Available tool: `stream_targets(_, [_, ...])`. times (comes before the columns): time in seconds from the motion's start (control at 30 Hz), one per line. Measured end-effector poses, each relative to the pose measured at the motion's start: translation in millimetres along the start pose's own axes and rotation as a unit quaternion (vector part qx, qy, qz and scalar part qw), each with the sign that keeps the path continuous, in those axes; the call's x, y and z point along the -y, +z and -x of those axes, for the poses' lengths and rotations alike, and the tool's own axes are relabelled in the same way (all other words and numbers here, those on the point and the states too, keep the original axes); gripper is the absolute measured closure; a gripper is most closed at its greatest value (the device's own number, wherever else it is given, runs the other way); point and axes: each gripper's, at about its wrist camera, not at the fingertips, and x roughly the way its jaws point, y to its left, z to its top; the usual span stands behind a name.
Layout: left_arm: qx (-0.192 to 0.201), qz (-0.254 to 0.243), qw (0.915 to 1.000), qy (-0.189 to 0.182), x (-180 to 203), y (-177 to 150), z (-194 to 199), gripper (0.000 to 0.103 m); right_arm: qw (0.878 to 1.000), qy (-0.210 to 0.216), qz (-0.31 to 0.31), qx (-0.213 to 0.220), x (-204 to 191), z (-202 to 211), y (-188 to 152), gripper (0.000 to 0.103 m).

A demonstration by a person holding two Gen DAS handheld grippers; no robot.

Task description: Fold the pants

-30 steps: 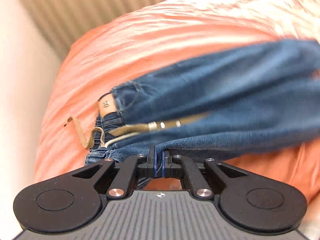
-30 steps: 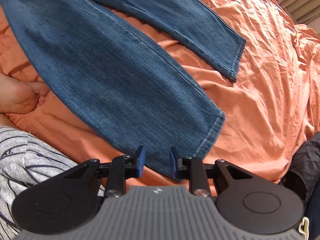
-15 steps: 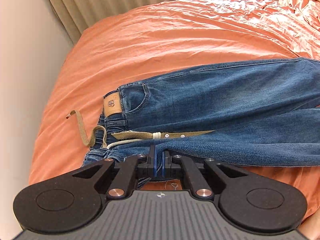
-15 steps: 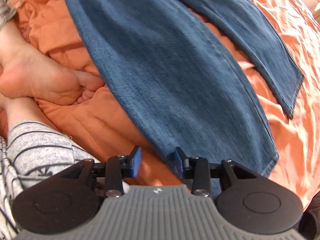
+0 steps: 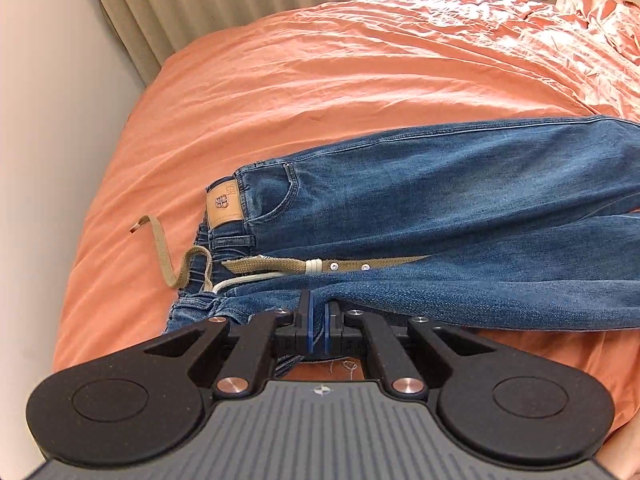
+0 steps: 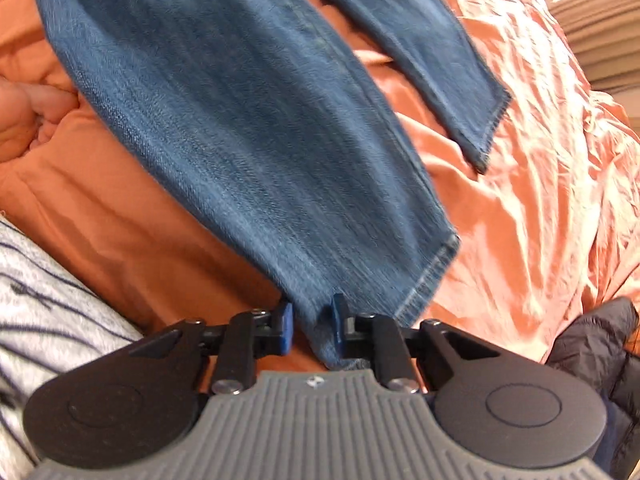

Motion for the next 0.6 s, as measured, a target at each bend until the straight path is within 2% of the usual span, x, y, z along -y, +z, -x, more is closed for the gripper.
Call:
stream_targets(0.07, [0.001, -0.001, 1.0000, 0.000, -0.2, -1.5, 0.6, 0.098, 0.999, 0.006, -0.031, 0.022, 9.4, 11.7, -6.3, 0.102])
stream_targets(0.23, [-0.003, -0.008, 1.0000, 0.003, 0.6, -1.7, -0.3, 0.098, 0.994, -0.013, -0.085, 0.067, 34.8, 33.3, -0.2, 0.103])
stream_targets(0.43, [0.006, -0.015, 0.9998, 0.011, -0.7, 7.3, 6.1, 0.099, 0.986, -0.051, -0.117, 0.110, 67.2, 61.0, 23.7, 0.103])
stream_targets(0.6, [0.029, -0.013, 0.9993, 0.018, -9.8, 28.2, 15.2, 0.099, 0.979, -0.085, -0.136, 0.123, 99.2, 71.5, 53.3, 0.103])
